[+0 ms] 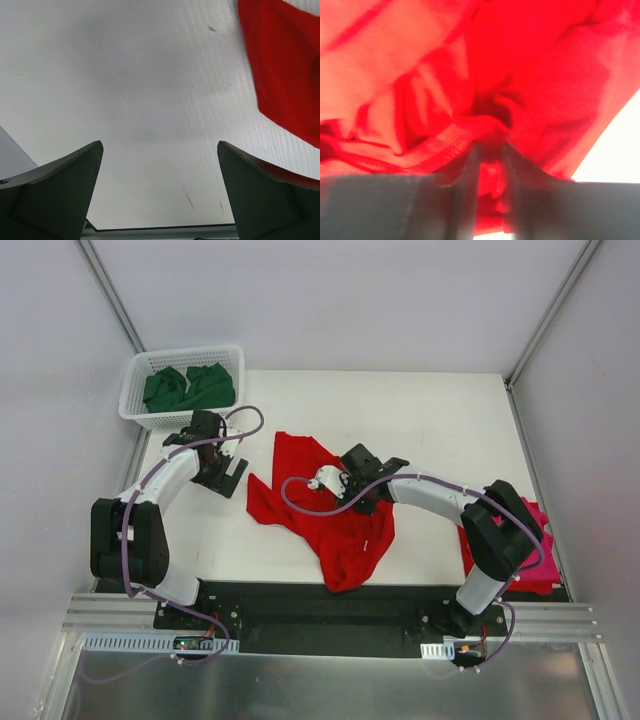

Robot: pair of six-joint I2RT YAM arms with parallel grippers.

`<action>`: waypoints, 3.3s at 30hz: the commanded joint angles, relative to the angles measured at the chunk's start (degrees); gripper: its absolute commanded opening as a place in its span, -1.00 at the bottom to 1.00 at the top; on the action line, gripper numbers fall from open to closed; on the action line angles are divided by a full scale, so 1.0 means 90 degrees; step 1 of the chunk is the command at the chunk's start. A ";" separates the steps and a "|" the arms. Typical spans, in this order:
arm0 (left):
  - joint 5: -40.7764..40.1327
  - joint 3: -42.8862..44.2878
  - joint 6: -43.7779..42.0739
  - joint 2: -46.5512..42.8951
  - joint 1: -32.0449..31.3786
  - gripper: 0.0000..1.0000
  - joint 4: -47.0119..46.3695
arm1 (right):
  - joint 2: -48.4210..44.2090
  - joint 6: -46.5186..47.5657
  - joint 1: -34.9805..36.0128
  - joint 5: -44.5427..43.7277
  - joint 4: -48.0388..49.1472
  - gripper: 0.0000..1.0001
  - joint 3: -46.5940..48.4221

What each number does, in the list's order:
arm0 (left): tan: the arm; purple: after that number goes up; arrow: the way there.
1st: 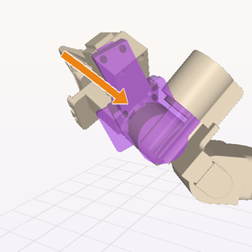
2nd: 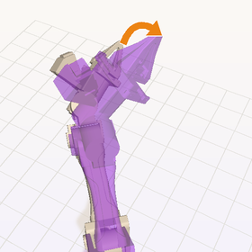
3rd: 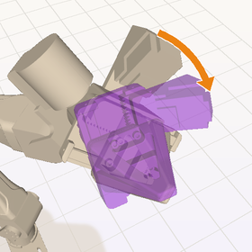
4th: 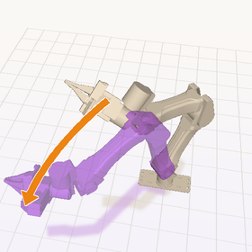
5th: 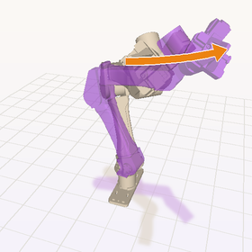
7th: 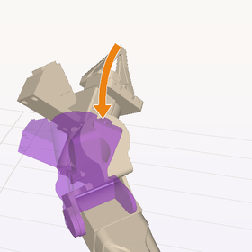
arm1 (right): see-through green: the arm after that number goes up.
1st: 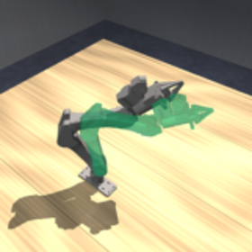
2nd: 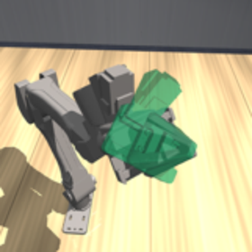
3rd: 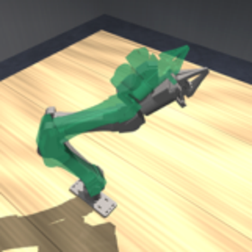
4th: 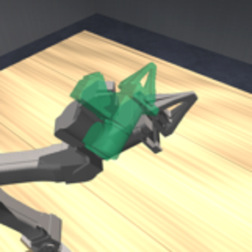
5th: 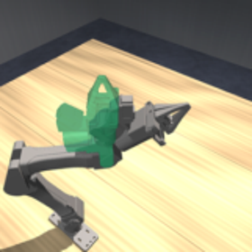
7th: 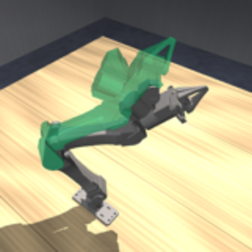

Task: Fold and stack the t-shirts
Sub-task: Flatten out the tshirt

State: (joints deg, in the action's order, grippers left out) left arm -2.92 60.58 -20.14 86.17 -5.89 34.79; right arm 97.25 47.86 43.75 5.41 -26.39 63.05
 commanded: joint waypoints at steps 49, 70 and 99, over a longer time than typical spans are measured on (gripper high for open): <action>0.1674 0.1560 0.0012 0.0990 -0.2354 0.99 0.0423 | -0.2886 0.0210 -0.0710 -0.1705 -0.1032 -0.98 0.2204; 0.1301 0.0613 -0.0643 0.1812 -0.2236 0.90 -0.0105 | -0.2857 0.0259 -0.0798 -0.1656 -0.1023 -0.98 0.1960; 0.2177 -0.0140 -0.1434 -0.2562 -0.3349 -1.00 0.2403 | -0.3744 0.0522 -0.0896 -0.0615 -0.2642 -0.98 0.1403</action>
State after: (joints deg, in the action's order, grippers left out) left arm 10.26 57.91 -30.89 69.52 -34.63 44.80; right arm 68.29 51.46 35.88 -7.92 -42.41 76.60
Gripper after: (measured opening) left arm 0.009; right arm 0.043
